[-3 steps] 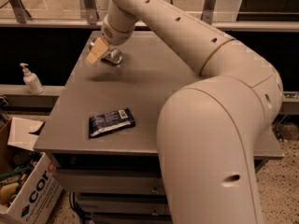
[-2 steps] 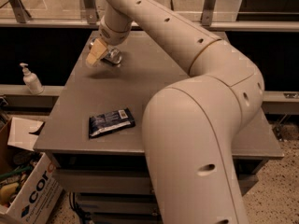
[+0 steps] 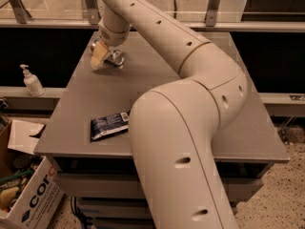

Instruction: Place redbull can upright

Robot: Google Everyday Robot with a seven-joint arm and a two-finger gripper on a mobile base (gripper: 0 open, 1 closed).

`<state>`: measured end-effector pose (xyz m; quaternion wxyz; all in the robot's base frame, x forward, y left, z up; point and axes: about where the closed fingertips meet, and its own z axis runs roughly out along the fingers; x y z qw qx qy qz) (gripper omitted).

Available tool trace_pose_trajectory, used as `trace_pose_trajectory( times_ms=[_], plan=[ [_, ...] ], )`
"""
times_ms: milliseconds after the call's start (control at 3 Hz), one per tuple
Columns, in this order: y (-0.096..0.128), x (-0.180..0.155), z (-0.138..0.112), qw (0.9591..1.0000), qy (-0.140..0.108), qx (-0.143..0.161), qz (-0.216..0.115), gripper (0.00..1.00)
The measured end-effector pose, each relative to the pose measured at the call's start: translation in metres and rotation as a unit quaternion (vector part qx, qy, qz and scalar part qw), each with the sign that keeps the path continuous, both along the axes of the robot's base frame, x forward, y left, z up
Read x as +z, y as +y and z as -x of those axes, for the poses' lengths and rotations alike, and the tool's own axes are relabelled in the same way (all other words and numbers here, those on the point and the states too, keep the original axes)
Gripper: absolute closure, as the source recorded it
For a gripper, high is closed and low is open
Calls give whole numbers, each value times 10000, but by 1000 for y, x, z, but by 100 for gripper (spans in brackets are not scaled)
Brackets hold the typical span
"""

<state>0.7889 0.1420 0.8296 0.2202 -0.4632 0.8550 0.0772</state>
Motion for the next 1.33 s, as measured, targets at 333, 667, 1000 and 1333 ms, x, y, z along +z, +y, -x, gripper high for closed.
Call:
trace_pose_trajectory(
  times_ms=[333, 667, 1000, 1333],
  plan=[
    [2, -2, -3, 10000, -1, 15, 73, 41],
    [3, -1, -5, 9999, -13, 40, 121, 64],
    [4, 0, -6, 9998, -15, 69, 158, 88],
    [-1, 4, -5, 10000, -32, 47, 46, 100]
  ],
)
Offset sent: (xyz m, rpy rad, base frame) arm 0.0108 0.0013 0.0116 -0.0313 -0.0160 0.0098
